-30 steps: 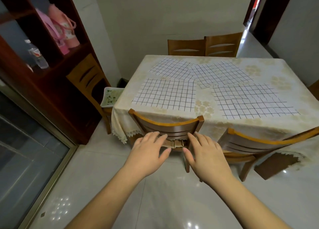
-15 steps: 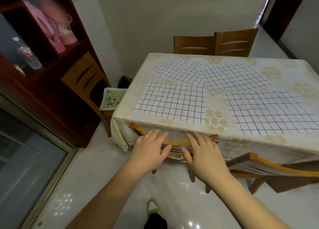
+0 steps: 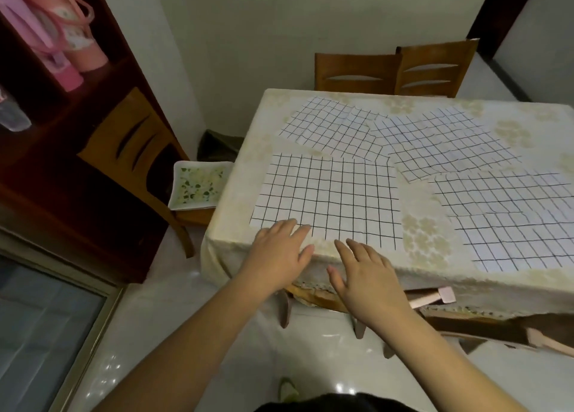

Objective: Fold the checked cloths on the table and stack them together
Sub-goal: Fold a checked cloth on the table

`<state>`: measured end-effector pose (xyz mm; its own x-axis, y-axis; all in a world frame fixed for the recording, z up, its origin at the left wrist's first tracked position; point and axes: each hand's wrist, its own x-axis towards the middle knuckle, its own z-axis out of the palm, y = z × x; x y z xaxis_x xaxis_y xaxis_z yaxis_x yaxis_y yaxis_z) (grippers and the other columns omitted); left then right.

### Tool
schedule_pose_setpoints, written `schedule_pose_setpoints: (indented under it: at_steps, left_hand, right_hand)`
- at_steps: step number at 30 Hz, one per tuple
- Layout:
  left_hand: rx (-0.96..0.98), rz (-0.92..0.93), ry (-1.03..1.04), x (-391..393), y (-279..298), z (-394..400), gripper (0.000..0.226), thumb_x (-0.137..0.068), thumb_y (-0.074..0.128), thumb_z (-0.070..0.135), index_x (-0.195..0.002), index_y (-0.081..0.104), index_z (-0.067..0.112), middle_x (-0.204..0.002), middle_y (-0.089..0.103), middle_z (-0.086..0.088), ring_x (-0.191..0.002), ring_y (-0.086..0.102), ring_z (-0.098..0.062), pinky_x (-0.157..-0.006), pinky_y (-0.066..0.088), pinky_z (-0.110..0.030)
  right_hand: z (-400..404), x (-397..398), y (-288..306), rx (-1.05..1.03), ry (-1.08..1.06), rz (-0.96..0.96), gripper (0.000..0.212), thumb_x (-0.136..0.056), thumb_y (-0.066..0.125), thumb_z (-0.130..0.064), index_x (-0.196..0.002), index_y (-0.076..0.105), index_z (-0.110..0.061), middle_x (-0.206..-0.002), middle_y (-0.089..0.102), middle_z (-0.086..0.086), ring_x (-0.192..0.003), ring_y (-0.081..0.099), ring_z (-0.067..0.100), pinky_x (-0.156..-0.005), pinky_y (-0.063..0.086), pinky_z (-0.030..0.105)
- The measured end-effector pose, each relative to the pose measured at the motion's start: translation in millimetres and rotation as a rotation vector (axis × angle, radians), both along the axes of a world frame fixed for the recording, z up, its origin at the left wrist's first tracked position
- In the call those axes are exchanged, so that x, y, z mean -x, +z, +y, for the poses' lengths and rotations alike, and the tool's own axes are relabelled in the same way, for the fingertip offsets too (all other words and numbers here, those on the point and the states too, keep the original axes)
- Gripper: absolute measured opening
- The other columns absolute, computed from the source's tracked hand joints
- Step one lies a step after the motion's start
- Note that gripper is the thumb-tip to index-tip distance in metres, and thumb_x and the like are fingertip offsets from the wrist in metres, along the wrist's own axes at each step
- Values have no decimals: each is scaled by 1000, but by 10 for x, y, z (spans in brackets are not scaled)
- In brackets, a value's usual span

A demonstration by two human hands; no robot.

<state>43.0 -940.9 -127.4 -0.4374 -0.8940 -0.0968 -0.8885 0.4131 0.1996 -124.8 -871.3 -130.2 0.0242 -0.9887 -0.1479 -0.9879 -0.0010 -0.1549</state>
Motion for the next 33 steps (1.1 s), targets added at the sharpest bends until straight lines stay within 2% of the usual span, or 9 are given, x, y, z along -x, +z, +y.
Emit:
schedule_pose_setpoints:
  at_steps: [7, 13, 15, 16, 18, 24, 28, 33]
  left_hand:
    - [-64, -18, -46, 46, -182, -617, 51, -102, 32, 44, -150, 31, 26, -156, 33, 0, -144, 27, -19, -113, 26, -40]
    - [-122, -72, -78, 221, -391, -1123, 50, -102, 31, 42, -149, 32, 25, -154, 36, -1, -140, 32, -20, -111, 29, -41]
    - [-152, -103, -84, 295, -435, -1277, 50, -103, 31, 41, -149, 32, 24, -154, 35, -3, -141, 32, -21, -111, 30, -42]
    - [-165, -119, -87, 333, -462, -1357, 50, -103, 31, 40, -150, 32, 23, -155, 35, -3, -141, 31, -22, -111, 30, -42]
    - [-175, -147, -98, 417, -526, -1533, 50, -103, 32, 39, -149, 33, 22, -154, 36, -3, -141, 32, -22, -111, 32, -42]
    - [-229, -153, -132, 685, -828, -2023, 49, -102, 35, 36, -148, 36, 20, -149, 42, -5, -135, 38, -25, -106, 35, -42]
    - [-287, -128, -133, 867, -1101, -2360, 50, -101, 37, 34, -149, 36, 19, -149, 43, -7, -134, 40, -27, -106, 37, -42]
    - [-362, -111, -116, 1102, -1483, -2785, 54, -101, 36, 36, -151, 30, 16, -156, 31, -11, -139, 33, -29, -110, 34, -44]
  right_hand:
    - [-411, -39, -175, -50, -62, -33, 70, -87, 21, -53, -135, 55, -16, -134, 60, 10, -122, 57, 29, -97, 46, 45]
    - [-828, 83, -341, -132, -32, -96, 92, -76, -7, -58, -152, 26, -20, -157, 31, 3, -144, 28, 22, -114, 25, 39]
    - [-987, 132, -424, -160, -39, -114, 78, -87, 0, -57, -153, 22, -20, -159, 27, 2, -145, 24, 20, -115, 22, 38]
    - [-1064, 154, -478, -179, -38, -124, 68, -96, 9, -54, -154, 20, -20, -160, 25, 1, -146, 22, 20, -116, 20, 37]
    - [-1207, 181, -563, -215, -34, -144, 61, -102, 23, -48, -154, 17, -18, -160, 22, 2, -147, 20, 20, -117, 19, 37]
    - [-1488, 156, -903, -258, -47, -153, 62, -102, 27, -45, -155, 14, -14, -160, 23, 5, -146, 22, 21, -116, 21, 38]
    - [-1631, 79, -1155, -319, -76, -136, 66, -101, 28, -44, -155, 7, -14, -161, 17, 7, -147, 17, 23, -118, 19, 40]
    - [-1770, -34, -1475, -341, -177, -103, 68, -100, 29, -45, -155, 3, -15, -162, 8, 13, -149, 11, 30, -120, 14, 46]
